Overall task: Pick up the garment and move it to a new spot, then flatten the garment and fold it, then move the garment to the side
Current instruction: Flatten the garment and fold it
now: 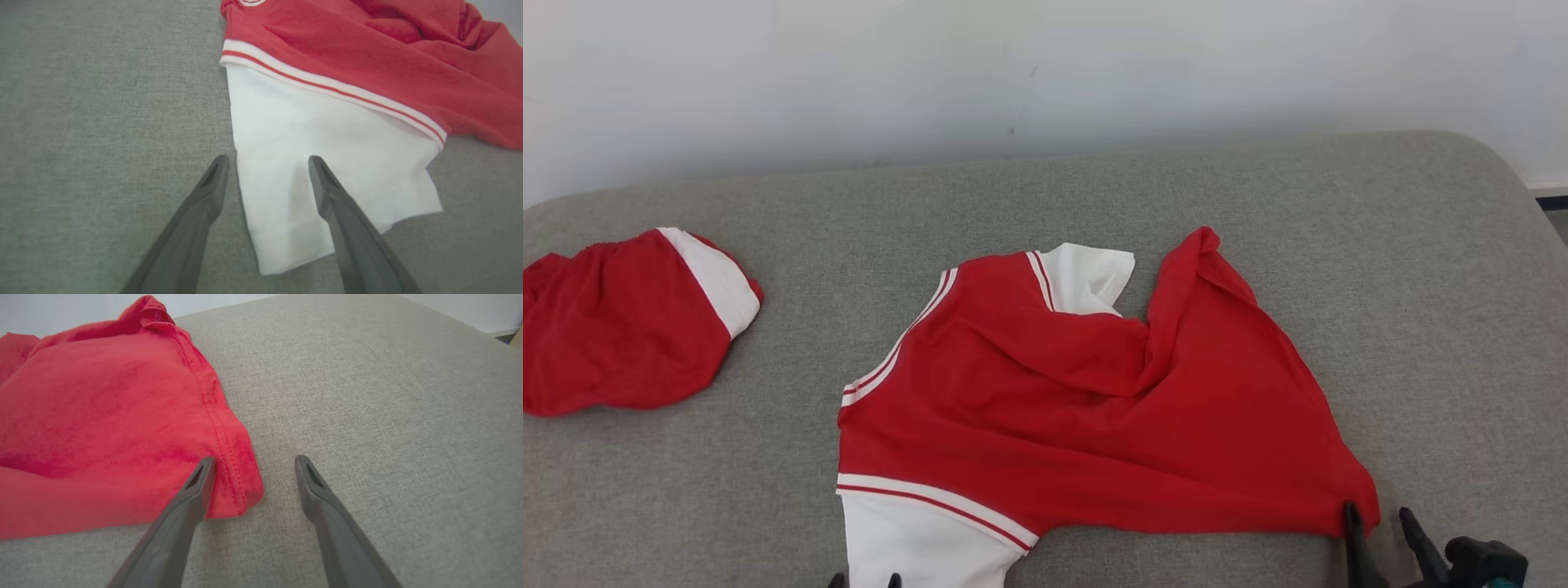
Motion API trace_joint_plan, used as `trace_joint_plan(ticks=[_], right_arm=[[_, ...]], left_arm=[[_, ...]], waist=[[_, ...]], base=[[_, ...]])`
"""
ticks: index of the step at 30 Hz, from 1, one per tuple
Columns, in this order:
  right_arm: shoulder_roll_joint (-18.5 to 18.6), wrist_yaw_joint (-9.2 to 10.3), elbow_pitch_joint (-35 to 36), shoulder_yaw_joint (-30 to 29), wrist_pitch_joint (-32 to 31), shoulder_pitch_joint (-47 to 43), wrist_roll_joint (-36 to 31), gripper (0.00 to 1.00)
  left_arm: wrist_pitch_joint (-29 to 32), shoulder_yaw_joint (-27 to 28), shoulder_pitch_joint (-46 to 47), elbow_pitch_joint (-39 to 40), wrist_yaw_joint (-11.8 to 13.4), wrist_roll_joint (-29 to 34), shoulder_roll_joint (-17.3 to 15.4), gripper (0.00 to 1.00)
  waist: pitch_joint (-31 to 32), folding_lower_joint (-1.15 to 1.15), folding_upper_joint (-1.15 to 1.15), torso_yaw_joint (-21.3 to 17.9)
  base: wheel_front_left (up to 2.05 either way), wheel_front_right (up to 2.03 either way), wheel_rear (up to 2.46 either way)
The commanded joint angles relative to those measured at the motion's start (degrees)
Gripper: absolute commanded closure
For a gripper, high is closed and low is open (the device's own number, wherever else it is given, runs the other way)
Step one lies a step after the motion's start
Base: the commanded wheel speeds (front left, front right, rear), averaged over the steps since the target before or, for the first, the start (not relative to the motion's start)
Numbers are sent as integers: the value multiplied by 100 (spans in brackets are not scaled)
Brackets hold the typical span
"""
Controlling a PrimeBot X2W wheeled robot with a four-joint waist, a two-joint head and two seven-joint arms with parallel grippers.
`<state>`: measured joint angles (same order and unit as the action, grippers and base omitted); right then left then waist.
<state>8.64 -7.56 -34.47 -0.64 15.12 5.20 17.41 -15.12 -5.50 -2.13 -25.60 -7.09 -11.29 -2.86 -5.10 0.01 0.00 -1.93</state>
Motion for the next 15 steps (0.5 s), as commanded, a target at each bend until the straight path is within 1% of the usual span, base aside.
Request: trace_joint_plan(ticks=[1,7,8,9,10,11,15], right_arm=[[-49,15,-163,56,4,60,108,0],[-173,15,-521,314,4,189,394,0],[-194,15,-552,385,3,196,466,36],[-206,15,-563,441,3,201,545,58],[-206,15,-563,441,3,201,545,58],[-224,15,-535,538,3,200,707,100],[-196,15,-327,657,4,180,811,100]], left_arm=[[-4,-23,76,-94,-25,-124,-7,0],[9,-241,88,-458,-29,-353,-4,0],[19,-318,80,-537,-33,-441,3,0],[26,-390,96,-576,-37,-485,7,12],[26,-390,96,-576,-37,-485,7,12],[29,-528,126,-580,-43,-536,11,100],[10,-560,177,-402,-45,-642,5,100]], waist=[[-36,-1,0,-5],[-38,-1,0,-1],[-29,-1,0,1],[-19,-1,0,8],[-19,-1,0,8],[-6,-1,0,21],[8,-1,0,43]], base=[[0,0,0],[0,0,0],[0,0,0],[0,0,0],[0,0,0],[0,0,0],[0,0,0]])
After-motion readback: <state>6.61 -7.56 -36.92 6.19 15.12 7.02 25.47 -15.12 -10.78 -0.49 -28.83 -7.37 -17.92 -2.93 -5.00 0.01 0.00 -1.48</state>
